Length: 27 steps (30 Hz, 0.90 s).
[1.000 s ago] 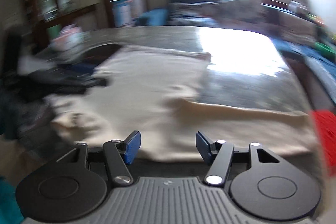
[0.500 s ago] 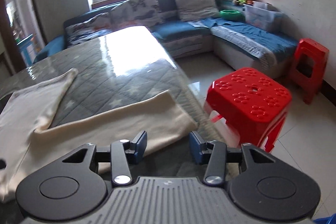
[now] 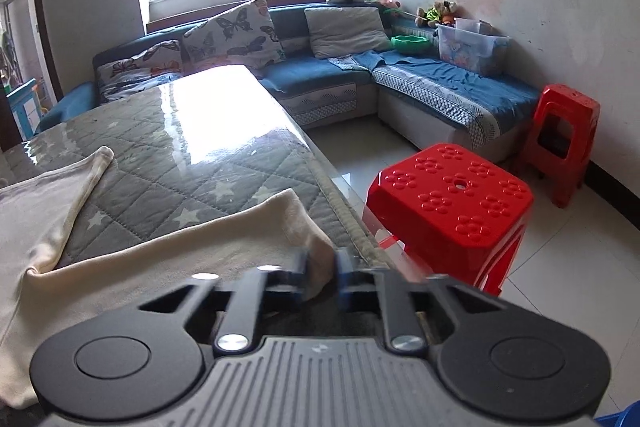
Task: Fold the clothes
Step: 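Grasp a sleeve with the right gripper and lift it over the body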
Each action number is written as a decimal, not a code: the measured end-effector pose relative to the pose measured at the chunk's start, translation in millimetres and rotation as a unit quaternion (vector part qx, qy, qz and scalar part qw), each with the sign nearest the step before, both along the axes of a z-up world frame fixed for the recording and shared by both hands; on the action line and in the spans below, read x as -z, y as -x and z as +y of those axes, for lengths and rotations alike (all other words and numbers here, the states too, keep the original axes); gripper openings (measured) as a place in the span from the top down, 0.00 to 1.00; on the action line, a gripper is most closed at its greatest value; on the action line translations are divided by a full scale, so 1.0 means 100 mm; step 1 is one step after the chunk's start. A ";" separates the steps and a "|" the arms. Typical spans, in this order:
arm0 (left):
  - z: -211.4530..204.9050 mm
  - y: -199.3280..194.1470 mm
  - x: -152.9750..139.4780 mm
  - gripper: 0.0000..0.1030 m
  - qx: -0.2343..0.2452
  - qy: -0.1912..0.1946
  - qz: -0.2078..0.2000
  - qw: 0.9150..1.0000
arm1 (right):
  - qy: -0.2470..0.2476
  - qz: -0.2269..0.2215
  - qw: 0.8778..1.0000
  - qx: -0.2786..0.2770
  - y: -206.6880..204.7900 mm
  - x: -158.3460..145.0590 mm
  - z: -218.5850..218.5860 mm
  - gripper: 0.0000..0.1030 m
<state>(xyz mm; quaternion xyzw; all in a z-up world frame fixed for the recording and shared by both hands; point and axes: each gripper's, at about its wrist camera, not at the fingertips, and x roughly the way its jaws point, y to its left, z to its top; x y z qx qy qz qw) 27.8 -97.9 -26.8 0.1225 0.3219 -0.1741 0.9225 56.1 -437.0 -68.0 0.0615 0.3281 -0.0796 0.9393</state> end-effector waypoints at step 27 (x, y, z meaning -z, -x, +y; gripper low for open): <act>-0.06 0.06 -0.03 0.36 0.014 0.016 -0.014 1.000 | -0.031 -0.073 0.993 -0.091 0.23 -0.98 0.23 0.93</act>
